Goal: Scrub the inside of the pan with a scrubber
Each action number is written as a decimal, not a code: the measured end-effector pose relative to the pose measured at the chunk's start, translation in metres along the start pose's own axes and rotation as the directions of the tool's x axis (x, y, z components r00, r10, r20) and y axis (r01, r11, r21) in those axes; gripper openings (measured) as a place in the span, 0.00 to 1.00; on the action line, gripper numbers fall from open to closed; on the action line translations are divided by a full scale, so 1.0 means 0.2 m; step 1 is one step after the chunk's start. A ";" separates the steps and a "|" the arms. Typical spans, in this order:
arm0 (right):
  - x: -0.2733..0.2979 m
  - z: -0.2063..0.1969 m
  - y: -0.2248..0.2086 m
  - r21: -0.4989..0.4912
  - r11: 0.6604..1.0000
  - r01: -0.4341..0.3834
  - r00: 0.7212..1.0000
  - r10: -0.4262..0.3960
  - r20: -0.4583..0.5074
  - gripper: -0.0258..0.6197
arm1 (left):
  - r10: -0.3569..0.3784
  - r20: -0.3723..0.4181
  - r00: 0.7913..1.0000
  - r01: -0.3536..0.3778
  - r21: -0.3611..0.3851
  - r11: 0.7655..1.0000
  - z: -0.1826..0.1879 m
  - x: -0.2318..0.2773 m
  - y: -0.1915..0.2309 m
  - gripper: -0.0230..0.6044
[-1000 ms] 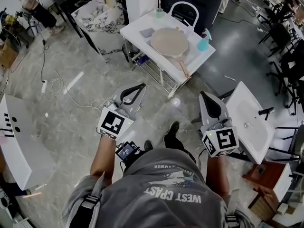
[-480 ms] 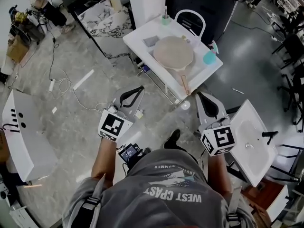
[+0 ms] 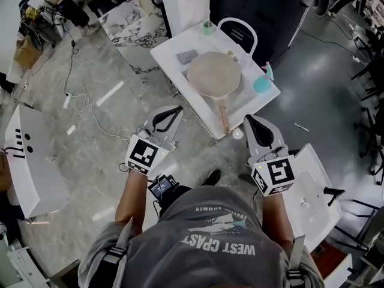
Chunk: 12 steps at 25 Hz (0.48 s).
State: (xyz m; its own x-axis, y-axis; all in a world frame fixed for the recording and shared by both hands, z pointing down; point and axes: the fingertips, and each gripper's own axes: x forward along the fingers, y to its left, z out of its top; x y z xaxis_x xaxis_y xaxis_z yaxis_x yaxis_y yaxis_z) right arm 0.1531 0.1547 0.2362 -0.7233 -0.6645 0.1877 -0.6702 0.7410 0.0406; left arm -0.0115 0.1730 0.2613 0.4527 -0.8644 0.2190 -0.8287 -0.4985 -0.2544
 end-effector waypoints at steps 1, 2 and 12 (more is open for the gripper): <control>0.00 0.00 -0.03 0.004 1.000 -0.003 1.000 0.003 0.006 0.04 | 0.003 -0.005 1.000 -0.003 0.005 1.000 0.01 0.03 -0.01 0.04; 0.00 -0.01 -0.07 0.008 1.000 -0.003 1.000 0.003 0.013 0.04 | 0.005 -0.010 1.000 -0.005 0.012 1.000 0.02 0.06 -0.01 0.04; 0.04 -0.11 -0.29 0.086 0.996 0.032 0.999 -0.034 0.018 0.04 | -0.037 -0.049 0.998 0.040 0.071 0.997 0.07 0.30 0.01 0.04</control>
State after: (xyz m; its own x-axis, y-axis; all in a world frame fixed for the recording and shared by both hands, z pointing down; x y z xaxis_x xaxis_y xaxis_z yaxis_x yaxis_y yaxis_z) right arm 0.1893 0.1083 0.2574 -0.7032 -0.6906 0.1690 -0.7048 0.7084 -0.0383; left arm 0.0186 0.1184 0.2609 0.4661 -0.8411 0.2743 -0.7843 -0.5363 -0.3117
